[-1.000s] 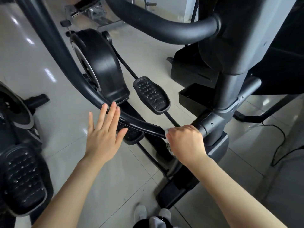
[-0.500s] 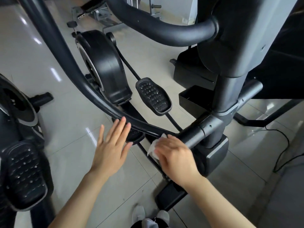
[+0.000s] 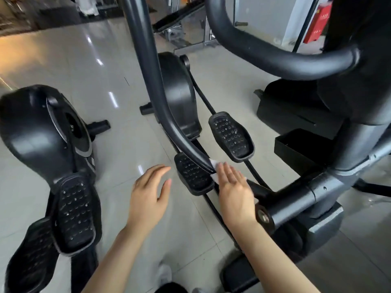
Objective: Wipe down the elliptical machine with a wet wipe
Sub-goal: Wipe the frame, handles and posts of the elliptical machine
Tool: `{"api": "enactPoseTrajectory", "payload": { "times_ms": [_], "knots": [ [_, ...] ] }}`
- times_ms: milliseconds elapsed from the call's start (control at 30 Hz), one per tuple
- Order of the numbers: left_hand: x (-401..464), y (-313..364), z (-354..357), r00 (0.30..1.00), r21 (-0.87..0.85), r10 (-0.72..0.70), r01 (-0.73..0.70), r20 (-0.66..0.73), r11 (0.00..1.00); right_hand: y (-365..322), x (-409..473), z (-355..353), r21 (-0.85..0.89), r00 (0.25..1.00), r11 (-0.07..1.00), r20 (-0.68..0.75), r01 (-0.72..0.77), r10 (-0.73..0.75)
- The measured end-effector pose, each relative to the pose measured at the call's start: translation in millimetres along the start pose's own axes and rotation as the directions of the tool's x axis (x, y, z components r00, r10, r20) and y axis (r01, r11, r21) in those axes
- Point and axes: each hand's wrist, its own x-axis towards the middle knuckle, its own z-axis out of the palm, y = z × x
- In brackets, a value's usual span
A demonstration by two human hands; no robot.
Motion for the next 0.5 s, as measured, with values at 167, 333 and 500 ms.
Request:
{"api": "enactPoseTrajectory", "payload": {
  "times_ms": [167,333,500],
  "knots": [
    [36.4,-22.0,-20.7,0.997,-0.208,-0.039,0.023,-0.069,0.978,-56.8,64.6,10.3,0.407,0.994,0.911,-0.049,-0.068,0.096],
    [99.2,-57.1,-48.3,0.992,-0.413,-0.067,0.016,-0.111,0.911,-132.0,135.8,-23.0,0.748,0.882,0.658,-0.25,-0.086,0.399],
    [144.7,-72.0,-46.0,0.992,-0.512,0.009,-0.074,-0.127,0.856,-141.2,141.2,-15.7,0.642,0.822,0.764,-0.401,-0.063,0.405]
  ]
}}
